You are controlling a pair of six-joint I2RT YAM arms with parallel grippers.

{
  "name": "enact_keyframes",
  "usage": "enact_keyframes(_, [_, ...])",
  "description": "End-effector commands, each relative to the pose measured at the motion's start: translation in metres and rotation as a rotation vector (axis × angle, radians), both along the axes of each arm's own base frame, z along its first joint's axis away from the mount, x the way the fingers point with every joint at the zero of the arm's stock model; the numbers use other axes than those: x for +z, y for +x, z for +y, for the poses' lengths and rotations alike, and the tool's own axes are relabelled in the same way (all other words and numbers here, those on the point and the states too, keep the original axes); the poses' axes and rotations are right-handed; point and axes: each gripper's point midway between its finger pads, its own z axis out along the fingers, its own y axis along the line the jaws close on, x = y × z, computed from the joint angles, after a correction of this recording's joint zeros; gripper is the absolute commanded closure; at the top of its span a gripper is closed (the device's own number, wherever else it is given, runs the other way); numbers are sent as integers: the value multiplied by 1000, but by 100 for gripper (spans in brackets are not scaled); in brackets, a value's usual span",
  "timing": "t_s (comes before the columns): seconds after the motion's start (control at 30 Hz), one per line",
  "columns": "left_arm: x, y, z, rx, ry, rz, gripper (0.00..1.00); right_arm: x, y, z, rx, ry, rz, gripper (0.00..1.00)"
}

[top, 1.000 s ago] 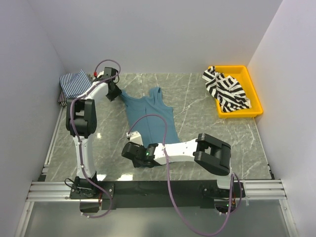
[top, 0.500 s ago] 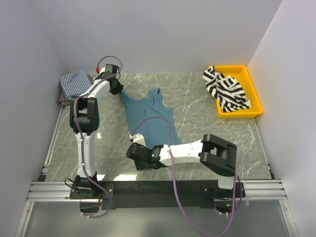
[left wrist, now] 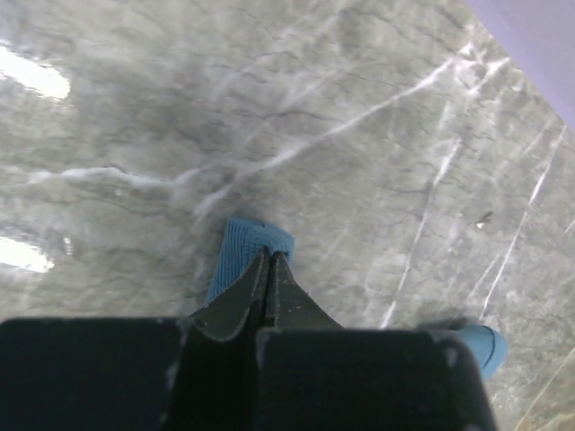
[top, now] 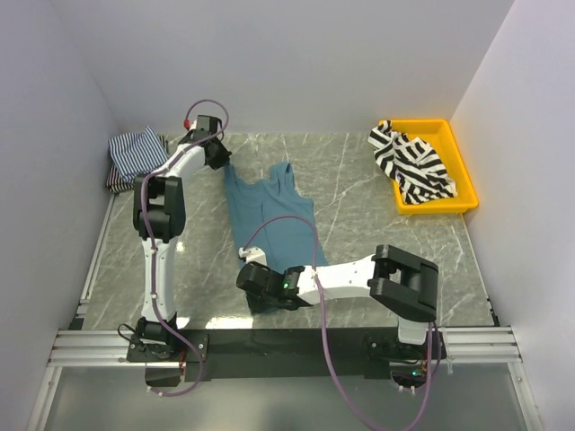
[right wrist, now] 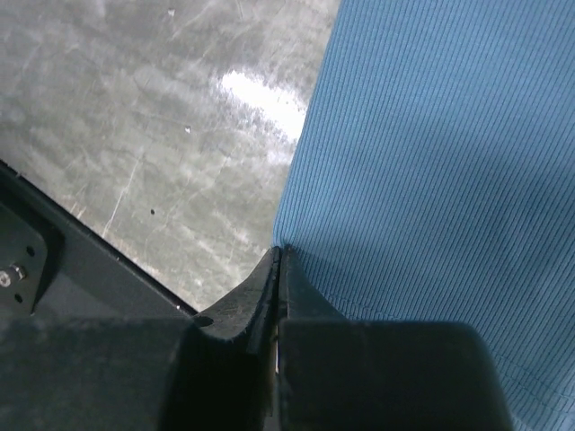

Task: Fold and stack the tank tops
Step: Fold the tank top

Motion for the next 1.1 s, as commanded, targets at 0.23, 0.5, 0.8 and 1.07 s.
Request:
enact_keyframes(0.23, [77, 22, -10, -15, 122, -187, 99, 4, -15, -3, 14, 34, 50, 100])
enact_keyframes(0.5, [31, 21, -16, -28, 178, -89, 100, 14, -19, 9, 33, 59, 52, 100])
enact_keyframes(0.8, [16, 26, -1, -10, 250, -59, 99, 33, -25, 61, 120, 152, 95, 100])
enact_keyframes(1.07, [16, 32, 19, -10, 271, -57, 100, 41, -33, 106, 171, 237, 171, 100])
